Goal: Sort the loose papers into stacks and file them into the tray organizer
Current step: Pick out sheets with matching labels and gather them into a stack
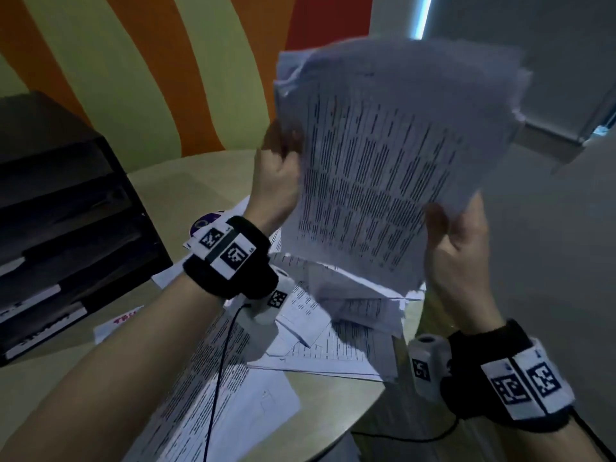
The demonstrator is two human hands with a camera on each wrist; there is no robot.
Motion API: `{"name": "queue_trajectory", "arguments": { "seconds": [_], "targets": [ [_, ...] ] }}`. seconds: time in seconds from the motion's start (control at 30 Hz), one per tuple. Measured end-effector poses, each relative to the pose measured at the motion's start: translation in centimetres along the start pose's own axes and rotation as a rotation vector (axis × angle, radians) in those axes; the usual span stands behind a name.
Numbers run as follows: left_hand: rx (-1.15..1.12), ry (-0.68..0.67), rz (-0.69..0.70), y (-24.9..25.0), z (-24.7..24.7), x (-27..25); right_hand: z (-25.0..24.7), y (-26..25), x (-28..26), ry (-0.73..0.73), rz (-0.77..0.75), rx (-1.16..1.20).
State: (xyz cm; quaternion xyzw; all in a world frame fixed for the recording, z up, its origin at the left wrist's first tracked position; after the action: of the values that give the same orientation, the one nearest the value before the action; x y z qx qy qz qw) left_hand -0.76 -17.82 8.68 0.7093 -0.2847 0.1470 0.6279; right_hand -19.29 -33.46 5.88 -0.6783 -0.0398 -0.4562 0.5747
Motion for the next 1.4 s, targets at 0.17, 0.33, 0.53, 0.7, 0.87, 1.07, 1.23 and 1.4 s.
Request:
{"name": "queue_trajectory", "arguments": {
  "seconds": [0.17,0.33,0.53,0.7,0.87,1.07,1.23,1.4],
  "targets": [
    [-0.025,-0.158,-0.151,-5.6,2.0,-0.9,0.4,5.3,-0.3,-0.009,0.293,-0.055],
    [0.207,-0.395,-0.296,-11.8,3.6,-3.9,-2.1,8.5,-1.7,0.161,0.496,-0.082],
    [0.53,-0.499,-0.686,-17.6,2.9,-4.6,-9.7,8.5,-1.8,0.392,0.65,-0.204],
    [0.617,-0.525,-0.699,-18.0,5.1,-4.9,-13.9,10.4,-4.1,0.457,0.864,-0.222],
    [0.821,-0.582,-0.669,-18.4,7.5,-5.5,-14.8,11.9,-5.2,0.432,0.929,-0.288],
    [0.865,-0.628,-0.634,-18.8,8.7,-5.5,-14.9,12.5,-5.0,0.425,0.938,-0.294],
    [0.752,-0.607,-0.643,-19.2,6.4,-4.7,-14.7,12.6,-4.9,0.403,0.941,-0.282],
    [0.499,-0.585,-0.678,-20.8,0.1,-4.3,-14.1,12.9,-4.9,0.375,0.944,-0.271]
  ]
}}
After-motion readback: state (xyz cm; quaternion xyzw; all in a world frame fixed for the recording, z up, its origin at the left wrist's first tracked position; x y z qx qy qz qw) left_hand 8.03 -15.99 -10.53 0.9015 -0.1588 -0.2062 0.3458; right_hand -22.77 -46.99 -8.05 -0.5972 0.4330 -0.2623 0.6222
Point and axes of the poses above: each hand's wrist, its own x-axis towards the middle knuckle, its own z-axis out of the palm, y = z × x, the point moved 8 cm from there along x, towards the middle knuckle, and after that the axes turned 12 degrees about x, right-handed, at the moved point
